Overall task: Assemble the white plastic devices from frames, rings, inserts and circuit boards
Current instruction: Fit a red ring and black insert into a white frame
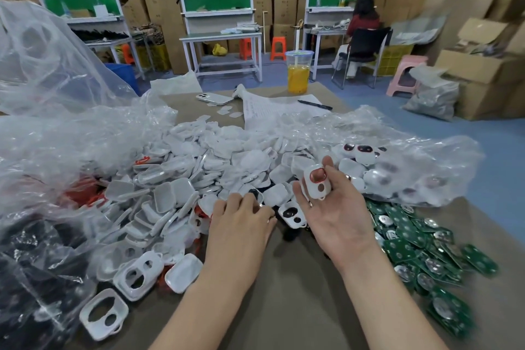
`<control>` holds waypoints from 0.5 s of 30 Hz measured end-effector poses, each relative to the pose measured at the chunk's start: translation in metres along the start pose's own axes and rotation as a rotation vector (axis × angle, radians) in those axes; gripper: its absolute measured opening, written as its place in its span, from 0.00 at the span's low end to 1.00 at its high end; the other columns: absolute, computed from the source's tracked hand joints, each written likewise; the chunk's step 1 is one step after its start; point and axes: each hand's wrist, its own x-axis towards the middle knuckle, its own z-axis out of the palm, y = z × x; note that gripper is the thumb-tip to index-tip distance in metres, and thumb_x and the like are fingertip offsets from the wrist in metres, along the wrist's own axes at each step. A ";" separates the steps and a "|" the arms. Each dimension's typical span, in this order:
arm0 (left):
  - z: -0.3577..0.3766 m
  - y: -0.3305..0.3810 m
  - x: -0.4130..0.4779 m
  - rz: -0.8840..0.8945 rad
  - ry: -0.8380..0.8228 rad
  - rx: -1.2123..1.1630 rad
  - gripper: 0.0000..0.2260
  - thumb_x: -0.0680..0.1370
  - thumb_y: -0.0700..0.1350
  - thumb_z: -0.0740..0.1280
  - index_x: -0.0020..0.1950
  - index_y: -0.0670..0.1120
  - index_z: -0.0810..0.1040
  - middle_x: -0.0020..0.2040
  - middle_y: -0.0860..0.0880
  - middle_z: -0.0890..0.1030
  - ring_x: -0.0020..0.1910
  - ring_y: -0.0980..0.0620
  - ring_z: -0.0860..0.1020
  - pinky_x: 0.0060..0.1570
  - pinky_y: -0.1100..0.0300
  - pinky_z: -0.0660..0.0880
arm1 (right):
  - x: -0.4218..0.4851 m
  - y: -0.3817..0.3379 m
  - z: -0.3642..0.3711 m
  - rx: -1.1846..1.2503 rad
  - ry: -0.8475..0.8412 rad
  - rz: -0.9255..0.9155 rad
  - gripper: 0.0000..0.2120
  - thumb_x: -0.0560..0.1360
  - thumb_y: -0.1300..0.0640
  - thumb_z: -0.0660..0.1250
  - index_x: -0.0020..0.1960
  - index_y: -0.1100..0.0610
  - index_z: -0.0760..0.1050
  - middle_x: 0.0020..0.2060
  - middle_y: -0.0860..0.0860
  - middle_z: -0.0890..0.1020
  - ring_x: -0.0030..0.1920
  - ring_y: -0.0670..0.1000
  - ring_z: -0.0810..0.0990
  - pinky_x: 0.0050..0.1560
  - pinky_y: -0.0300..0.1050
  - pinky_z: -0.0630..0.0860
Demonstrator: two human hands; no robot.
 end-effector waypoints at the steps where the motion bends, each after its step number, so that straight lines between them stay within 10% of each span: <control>1: -0.001 0.000 -0.001 0.005 0.006 0.008 0.07 0.72 0.51 0.78 0.41 0.49 0.85 0.40 0.49 0.81 0.42 0.44 0.79 0.41 0.49 0.75 | 0.000 0.001 0.000 -0.012 -0.006 0.003 0.09 0.73 0.61 0.71 0.52 0.53 0.80 0.36 0.50 0.77 0.51 0.53 0.75 0.54 0.50 0.82; 9: -0.004 -0.016 -0.003 -0.013 -0.088 -0.009 0.15 0.83 0.59 0.58 0.59 0.54 0.80 0.56 0.54 0.80 0.58 0.48 0.74 0.56 0.54 0.68 | 0.004 0.007 -0.001 -0.121 -0.050 -0.005 0.17 0.67 0.66 0.73 0.55 0.56 0.81 0.42 0.53 0.82 0.50 0.53 0.83 0.50 0.47 0.83; 15: -0.011 -0.012 -0.003 -0.006 0.009 -0.027 0.06 0.69 0.43 0.78 0.39 0.46 0.83 0.33 0.50 0.80 0.35 0.45 0.78 0.37 0.50 0.76 | 0.003 0.010 0.000 -0.169 -0.048 0.022 0.17 0.71 0.70 0.69 0.56 0.57 0.82 0.40 0.53 0.83 0.45 0.51 0.86 0.47 0.46 0.83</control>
